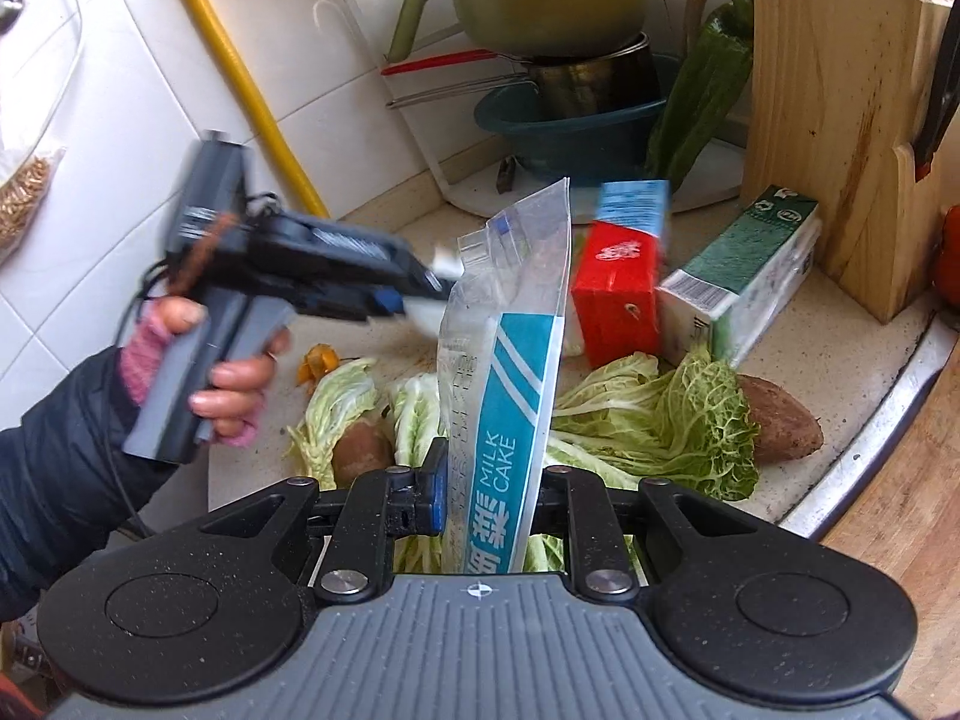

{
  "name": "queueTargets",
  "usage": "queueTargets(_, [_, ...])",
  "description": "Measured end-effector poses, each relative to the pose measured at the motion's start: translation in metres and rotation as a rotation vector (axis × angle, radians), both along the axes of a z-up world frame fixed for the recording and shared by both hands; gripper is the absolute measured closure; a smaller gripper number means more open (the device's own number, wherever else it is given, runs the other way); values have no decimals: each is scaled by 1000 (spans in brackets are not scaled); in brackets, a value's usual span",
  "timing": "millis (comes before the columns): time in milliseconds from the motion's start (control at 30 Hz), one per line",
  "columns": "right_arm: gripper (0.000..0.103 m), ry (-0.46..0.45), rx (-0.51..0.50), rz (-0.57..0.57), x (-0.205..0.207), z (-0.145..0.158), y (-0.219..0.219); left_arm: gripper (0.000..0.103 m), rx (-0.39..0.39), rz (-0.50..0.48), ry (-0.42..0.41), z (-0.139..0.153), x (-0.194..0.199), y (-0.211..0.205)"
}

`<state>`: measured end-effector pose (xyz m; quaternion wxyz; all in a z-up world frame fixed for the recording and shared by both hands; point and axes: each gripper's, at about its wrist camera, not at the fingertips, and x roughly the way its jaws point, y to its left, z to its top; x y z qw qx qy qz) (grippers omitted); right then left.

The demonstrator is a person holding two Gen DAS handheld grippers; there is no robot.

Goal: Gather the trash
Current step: 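Grasp a pale cabbage leaf with the left gripper while the right holds the wrapper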

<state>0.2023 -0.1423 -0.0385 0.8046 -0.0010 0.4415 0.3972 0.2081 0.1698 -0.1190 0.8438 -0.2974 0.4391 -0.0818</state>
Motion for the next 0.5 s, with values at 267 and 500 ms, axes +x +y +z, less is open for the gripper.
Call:
queueTargets(267, [80, 4, 11, -46, 4, -2, -10, 90, -13, 88, -25, -4, 12, -6])
queueTargets(500, [86, -8, 33, -111, 5, 6, -22, 95, -79, 60, -101, 16, -1, -12])
